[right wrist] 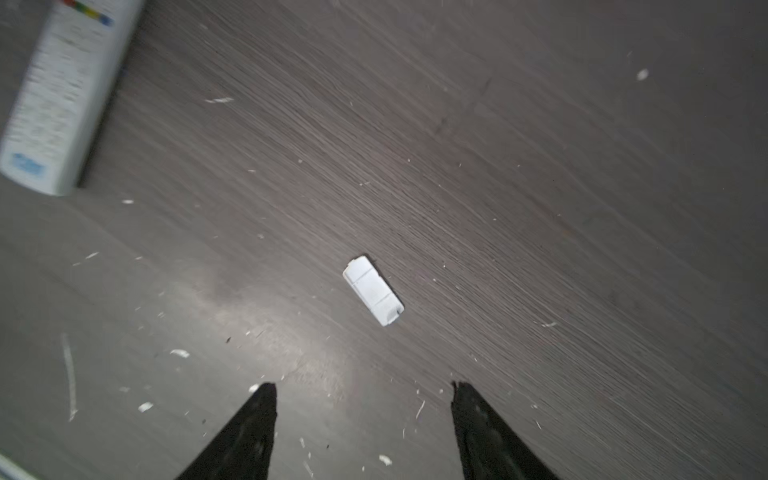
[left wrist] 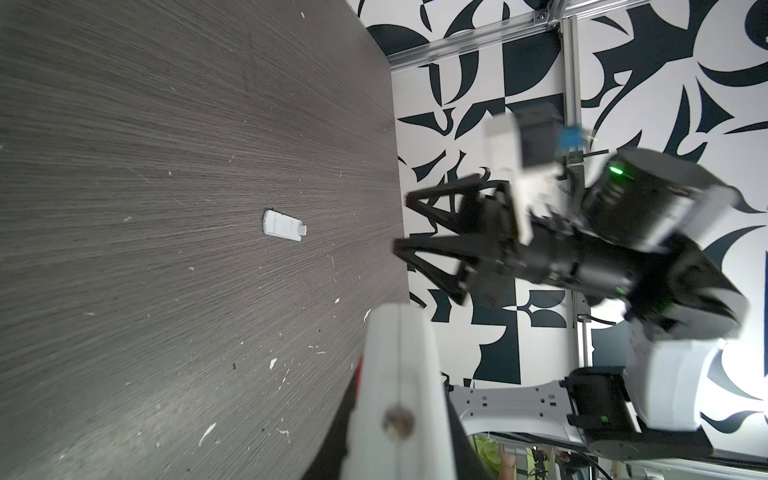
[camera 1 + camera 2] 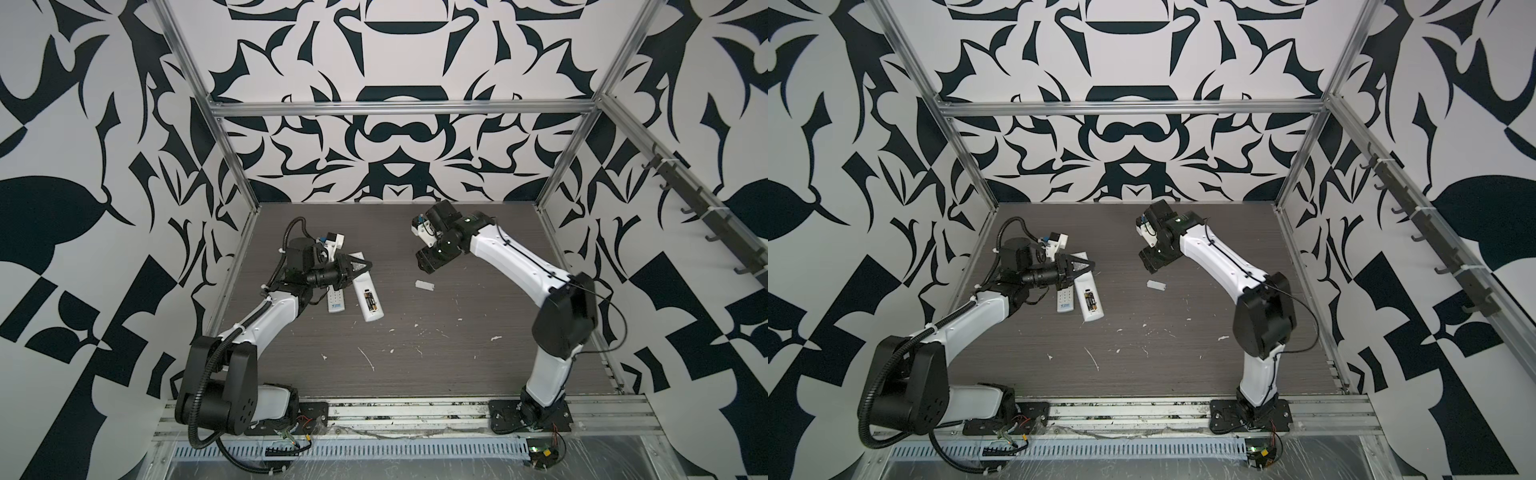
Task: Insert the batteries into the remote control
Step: 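Raise the right gripper and move it over the white battery cover, then lower the right gripper and close it on the white battery cover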
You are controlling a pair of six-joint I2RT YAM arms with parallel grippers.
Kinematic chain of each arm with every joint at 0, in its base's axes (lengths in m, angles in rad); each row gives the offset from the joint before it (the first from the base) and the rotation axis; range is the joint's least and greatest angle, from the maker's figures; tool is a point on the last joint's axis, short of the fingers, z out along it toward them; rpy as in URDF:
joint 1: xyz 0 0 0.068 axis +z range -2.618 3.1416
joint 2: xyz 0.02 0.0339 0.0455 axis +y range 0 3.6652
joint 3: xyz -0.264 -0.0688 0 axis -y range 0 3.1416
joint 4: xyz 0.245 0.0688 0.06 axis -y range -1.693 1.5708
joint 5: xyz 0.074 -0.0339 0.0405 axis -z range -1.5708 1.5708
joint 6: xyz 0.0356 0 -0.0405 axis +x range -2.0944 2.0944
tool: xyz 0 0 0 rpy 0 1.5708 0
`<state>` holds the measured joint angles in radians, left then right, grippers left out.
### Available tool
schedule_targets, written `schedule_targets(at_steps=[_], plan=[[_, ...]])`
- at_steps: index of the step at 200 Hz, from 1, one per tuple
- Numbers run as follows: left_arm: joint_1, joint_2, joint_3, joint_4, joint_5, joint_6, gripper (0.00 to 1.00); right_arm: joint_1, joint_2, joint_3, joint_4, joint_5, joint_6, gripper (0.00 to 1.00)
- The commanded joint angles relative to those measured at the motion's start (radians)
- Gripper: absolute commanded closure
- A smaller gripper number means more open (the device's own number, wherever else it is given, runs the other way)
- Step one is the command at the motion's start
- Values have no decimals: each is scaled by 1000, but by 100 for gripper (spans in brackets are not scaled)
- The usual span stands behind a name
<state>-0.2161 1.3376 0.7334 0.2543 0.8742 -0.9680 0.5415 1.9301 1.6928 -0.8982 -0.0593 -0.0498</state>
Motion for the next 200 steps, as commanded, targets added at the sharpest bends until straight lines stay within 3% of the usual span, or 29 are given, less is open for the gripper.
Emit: schedule_targets(at_steps=[1,81,200], plan=[[6,-45,-16,-14,-2,14,100,5,70,48,-10,-21,8,30],[7,-117,-54,-39,-24,4,100,-6,230,69,45,-61,36,32],[7,-83,-35,-16,-14,-13,100,3,193,-126,129,-91,96,37]])
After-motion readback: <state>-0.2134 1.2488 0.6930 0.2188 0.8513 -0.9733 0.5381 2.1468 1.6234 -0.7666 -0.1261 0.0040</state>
